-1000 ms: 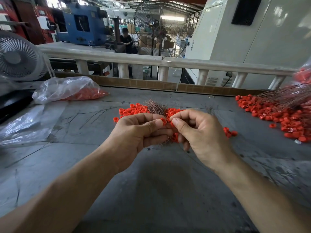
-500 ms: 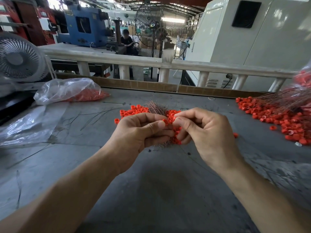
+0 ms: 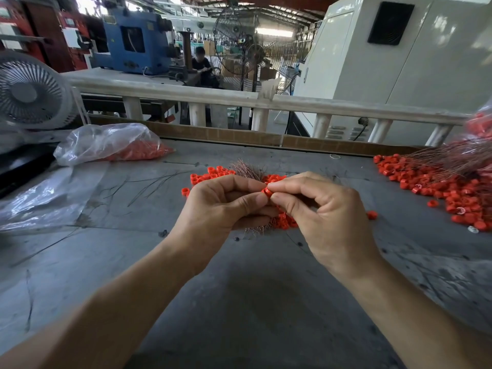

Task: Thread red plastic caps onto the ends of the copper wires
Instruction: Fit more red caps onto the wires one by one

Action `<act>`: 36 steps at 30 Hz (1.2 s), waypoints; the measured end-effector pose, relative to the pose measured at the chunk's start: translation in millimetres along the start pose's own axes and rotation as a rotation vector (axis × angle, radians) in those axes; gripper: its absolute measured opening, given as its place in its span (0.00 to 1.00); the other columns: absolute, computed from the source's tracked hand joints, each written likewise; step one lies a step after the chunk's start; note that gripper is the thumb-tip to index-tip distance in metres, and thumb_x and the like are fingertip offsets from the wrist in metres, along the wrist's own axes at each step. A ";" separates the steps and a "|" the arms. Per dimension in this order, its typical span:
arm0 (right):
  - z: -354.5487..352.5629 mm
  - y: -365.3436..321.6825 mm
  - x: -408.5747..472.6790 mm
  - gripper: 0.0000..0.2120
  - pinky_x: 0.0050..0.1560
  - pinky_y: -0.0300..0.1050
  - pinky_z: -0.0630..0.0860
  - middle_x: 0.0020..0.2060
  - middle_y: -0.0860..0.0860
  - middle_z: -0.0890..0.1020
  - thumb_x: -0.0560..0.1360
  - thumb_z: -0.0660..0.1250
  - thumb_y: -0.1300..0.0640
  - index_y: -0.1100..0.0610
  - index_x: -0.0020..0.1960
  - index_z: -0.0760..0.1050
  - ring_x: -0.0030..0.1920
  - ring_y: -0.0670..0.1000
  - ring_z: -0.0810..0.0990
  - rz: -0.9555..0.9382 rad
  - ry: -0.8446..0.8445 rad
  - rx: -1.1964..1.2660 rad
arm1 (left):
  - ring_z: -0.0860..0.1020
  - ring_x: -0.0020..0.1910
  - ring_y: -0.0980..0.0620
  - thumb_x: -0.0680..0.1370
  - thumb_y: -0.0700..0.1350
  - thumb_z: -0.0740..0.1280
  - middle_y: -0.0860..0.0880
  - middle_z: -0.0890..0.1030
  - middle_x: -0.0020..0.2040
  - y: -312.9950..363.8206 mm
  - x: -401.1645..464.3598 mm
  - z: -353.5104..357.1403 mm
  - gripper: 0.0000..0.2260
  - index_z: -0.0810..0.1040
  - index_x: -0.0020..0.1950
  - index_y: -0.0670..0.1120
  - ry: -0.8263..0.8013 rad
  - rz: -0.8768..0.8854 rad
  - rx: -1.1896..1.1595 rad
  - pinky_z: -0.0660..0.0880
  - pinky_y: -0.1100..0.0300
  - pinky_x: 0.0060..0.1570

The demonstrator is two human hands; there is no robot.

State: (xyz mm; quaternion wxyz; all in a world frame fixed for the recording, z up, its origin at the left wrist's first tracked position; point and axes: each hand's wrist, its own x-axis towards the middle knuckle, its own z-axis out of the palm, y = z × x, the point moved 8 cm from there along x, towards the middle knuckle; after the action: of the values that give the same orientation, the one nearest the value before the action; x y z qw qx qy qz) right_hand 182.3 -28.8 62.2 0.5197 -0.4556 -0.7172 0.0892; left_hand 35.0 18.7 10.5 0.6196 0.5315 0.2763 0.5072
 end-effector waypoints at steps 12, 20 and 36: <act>2.1 -3.5 -0.7 0.05 0.52 0.38 0.79 0.45 0.45 0.86 0.75 0.75 0.64 0.57 0.49 0.86 0.50 0.44 0.84 -0.105 0.027 -0.057 | 0.86 0.46 0.44 0.71 0.41 0.74 0.37 0.86 0.46 -0.9 0.9 -1.8 0.10 0.84 0.51 0.40 0.001 0.001 -0.025 0.82 0.58 0.45; 3.3 -2.2 0.8 0.04 0.52 0.34 0.77 0.45 0.45 0.85 0.76 0.74 0.64 0.57 0.48 0.86 0.49 0.44 0.83 -0.114 -0.009 -0.072 | 0.86 0.47 0.44 0.72 0.41 0.73 0.37 0.86 0.47 0.4 0.3 -1.6 0.11 0.83 0.52 0.39 -0.007 0.011 0.012 0.82 0.59 0.44; 5.9 0.2 -0.1 0.06 0.53 0.36 0.78 0.47 0.47 0.84 0.75 0.75 0.64 0.57 0.50 0.86 0.51 0.44 0.83 -0.100 -0.020 -0.062 | 0.86 0.45 0.46 0.73 0.42 0.72 0.39 0.86 0.45 1.0 -0.6 -3.5 0.10 0.83 0.52 0.39 0.038 0.049 0.136 0.83 0.56 0.46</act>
State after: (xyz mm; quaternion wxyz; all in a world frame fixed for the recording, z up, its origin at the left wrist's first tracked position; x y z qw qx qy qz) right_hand 177.5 -26.6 59.4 0.5021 -0.4341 -0.7466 0.0450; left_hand 31.4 19.4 10.3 0.5640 0.5693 0.3087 0.5123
